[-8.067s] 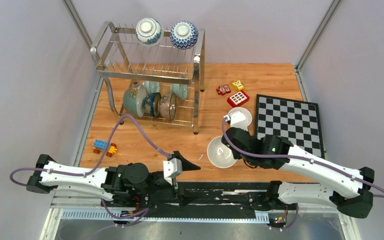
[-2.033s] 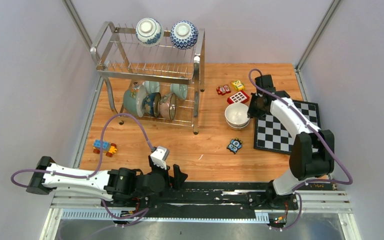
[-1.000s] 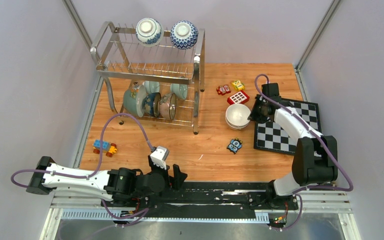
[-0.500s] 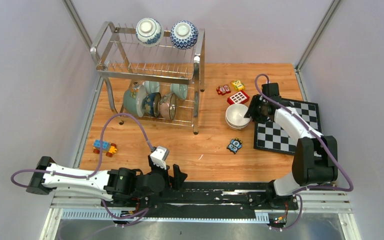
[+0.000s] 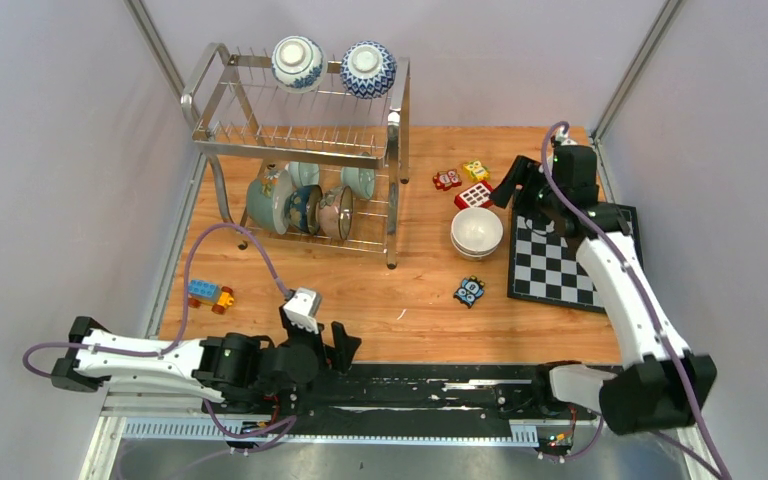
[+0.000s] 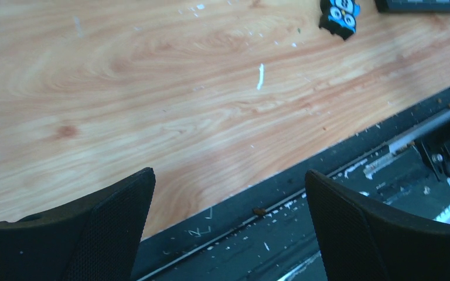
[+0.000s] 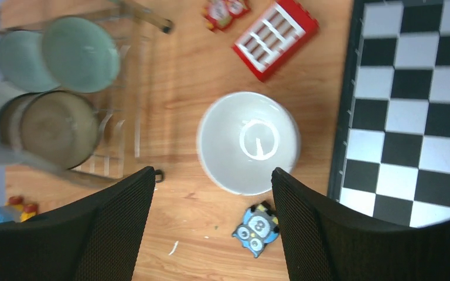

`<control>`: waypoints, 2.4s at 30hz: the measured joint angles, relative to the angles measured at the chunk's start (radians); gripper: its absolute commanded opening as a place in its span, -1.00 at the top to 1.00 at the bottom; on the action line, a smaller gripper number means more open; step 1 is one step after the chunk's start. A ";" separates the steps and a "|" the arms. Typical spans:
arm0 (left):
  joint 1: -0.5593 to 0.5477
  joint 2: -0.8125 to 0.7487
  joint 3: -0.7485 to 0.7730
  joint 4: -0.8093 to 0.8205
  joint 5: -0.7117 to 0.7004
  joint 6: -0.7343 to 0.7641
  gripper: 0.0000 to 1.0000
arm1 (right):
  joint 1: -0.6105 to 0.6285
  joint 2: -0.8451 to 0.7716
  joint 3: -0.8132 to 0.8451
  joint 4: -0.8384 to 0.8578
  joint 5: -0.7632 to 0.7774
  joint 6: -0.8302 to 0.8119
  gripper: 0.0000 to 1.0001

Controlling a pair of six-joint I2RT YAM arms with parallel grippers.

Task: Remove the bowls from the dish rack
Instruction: Place the bowl with the bowl, then adjust the dish rack at the center of the board.

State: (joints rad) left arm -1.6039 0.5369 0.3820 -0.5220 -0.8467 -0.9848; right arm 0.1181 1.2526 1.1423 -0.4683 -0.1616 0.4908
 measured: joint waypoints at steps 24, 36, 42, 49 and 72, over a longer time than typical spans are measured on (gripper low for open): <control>0.336 0.124 0.272 -0.029 -0.016 0.398 -1.00 | 0.522 -0.647 -0.475 0.034 0.102 -0.148 -0.55; 0.831 0.159 0.452 0.013 0.247 0.353 -1.00 | 0.522 -0.815 -0.568 0.100 0.042 -0.119 -0.56; 0.867 0.198 0.514 0.037 0.251 0.307 -1.00 | 0.522 -0.851 -0.634 0.101 -0.015 -0.095 -0.51; 0.875 0.236 0.400 -0.032 0.250 0.283 -1.00 | 0.522 -0.877 -0.677 0.113 -0.073 -0.075 -0.48; 0.881 0.196 0.263 -0.053 0.314 0.329 -1.00 | 0.818 -0.521 -0.583 0.350 0.083 0.015 -0.27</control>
State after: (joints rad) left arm -0.7231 0.7326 0.6453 -0.5747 -0.5323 -0.6559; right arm 0.9363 0.7315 0.5591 -0.1181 -0.0788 0.5056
